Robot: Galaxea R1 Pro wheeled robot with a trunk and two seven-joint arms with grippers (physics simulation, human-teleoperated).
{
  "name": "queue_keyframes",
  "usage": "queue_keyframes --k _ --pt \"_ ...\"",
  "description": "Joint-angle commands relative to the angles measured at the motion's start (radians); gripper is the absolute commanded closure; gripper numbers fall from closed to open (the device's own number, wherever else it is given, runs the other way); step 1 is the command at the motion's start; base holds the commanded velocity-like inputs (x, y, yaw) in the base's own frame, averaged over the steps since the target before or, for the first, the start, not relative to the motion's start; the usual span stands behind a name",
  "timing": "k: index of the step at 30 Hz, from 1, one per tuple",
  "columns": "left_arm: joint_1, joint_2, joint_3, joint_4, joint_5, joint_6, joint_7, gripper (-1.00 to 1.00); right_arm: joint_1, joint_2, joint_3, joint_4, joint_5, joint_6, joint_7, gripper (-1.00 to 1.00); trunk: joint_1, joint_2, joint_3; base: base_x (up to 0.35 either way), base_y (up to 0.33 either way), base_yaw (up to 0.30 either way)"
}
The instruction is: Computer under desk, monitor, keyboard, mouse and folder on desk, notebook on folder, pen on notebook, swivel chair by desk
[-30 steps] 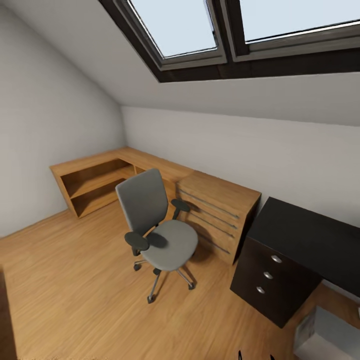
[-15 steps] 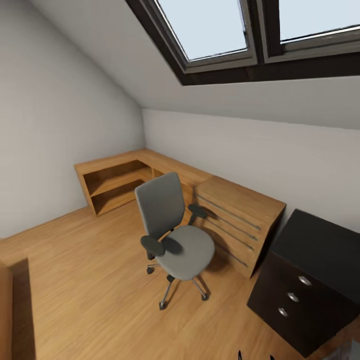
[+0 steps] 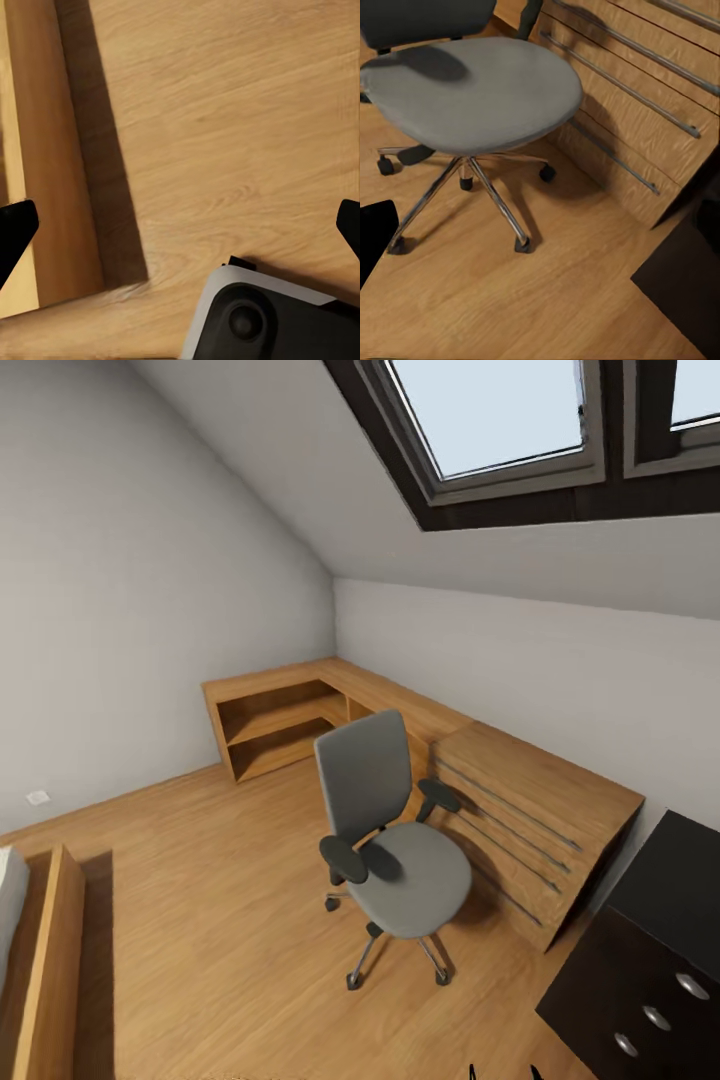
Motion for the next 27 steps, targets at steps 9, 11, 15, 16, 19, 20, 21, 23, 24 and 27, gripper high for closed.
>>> queue_keyframes --k 9,11,15,16,19,20,21,23,24,27 --pt "0.001 0.001 -0.009 -0.003 0.004 0.001 0.008 -1.0 -0.001 -0.001 0.008 0.003 0.018 -0.003 -0.005 -1.0 0.001 -0.002 -0.002 0.002 0.0 0.3" --pt "0.001 0.001 -0.009 -0.003 0.004 0.001 0.008 -1.0 -0.001 -0.001 0.008 0.003 0.018 -0.003 -0.005 -1.0 0.001 -0.002 -0.002 0.0 0.0 0.3" --pt "0.001 0.001 -0.009 -0.003 0.003 0.002 0.008 -1.0 -0.001 -0.001 0.008 0.003 0.019 -0.003 -0.005 -1.0 0.001 -0.002 -0.002 0.0 0.0 0.3" --pt "0.001 0.001 -0.009 -0.003 0.003 0.002 0.008 -1.0 -0.001 -0.001 0.008 0.003 0.019 -0.003 -0.005 -1.0 0.001 -0.002 -0.002 0.0 0.0 0.3" --pt "0.001 0.001 -0.009 -0.003 0.003 0.002 0.008 -1.0 -0.001 -0.001 0.008 0.003 0.019 -0.003 -0.005 -1.0 0.001 -0.002 -0.002 0.0 0.0 0.3" --pt "0.001 0.001 -0.009 -0.003 0.003 0.002 0.008 -1.0 -0.001 -0.001 0.008 0.003 0.019 -0.003 -0.005 -1.0 0.001 -0.002 -0.002 0.0 0.0 0.3" --pt "0.001 0.001 -0.009 -0.003 0.003 0.002 0.008 -1.0 -0.001 -0.001 0.008 0.003 0.019 -0.003 -0.005 -1.0 0.001 -0.002 -0.002 0.0 0.0 0.3" --pt "0.001 0.001 -0.009 -0.003 0.003 0.002 0.008 -1.0 -0.001 -0.001 0.008 0.003 0.019 -0.003 -0.005 -1.0 0.001 -0.002 -0.002 0.0 0.0 0.3" --pt "0.001 0.001 -0.009 -0.003 0.003 0.002 0.008 -1.0 -0.001 -0.001 0.008 0.003 0.019 -0.003 -0.005 -1.0 0.001 -0.002 -0.002 0.0 0.0 0.3" --pt "0.001 0.001 -0.009 -0.003 0.003 0.002 0.007 -1.0 -0.001 -0.001 0.008 0.003 0.019 -0.003 -0.005 -1.0 0.001 -0.002 -0.002 0.021 0.0 0.3"
